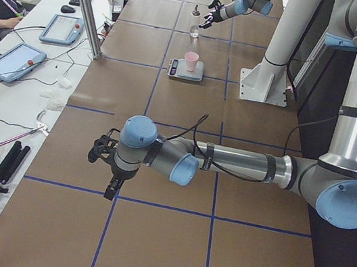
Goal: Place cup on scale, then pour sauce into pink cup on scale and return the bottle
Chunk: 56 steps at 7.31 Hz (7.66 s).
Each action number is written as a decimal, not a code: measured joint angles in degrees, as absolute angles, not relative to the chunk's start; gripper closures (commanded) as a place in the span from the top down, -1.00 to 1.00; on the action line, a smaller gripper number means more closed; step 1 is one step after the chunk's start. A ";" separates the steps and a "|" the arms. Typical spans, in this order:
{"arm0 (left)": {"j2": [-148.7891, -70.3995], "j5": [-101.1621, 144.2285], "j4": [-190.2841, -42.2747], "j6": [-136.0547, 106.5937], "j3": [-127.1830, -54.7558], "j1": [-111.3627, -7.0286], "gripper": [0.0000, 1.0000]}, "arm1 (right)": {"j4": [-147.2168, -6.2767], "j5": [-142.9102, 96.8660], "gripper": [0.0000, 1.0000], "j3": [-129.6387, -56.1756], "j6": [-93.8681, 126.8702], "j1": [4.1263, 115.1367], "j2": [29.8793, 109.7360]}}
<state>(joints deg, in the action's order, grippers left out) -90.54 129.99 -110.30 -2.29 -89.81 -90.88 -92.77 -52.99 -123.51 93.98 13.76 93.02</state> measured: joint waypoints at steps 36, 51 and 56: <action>-88.99 130.25 -101.34 -1.85 -89.28 -90.95 1.00 | -93.17 -133.27 1.00 -91.02 -5.48 86.72 87.53; -88.35 131.51 -98.86 -7.56 -88.82 -90.88 1.00 | -89.79 -136.88 1.00 -89.02 -3.81 90.61 89.57; -88.33 131.57 -98.94 -8.00 -88.58 -90.89 1.00 | -89.77 -136.77 1.00 -89.03 -3.78 90.59 89.47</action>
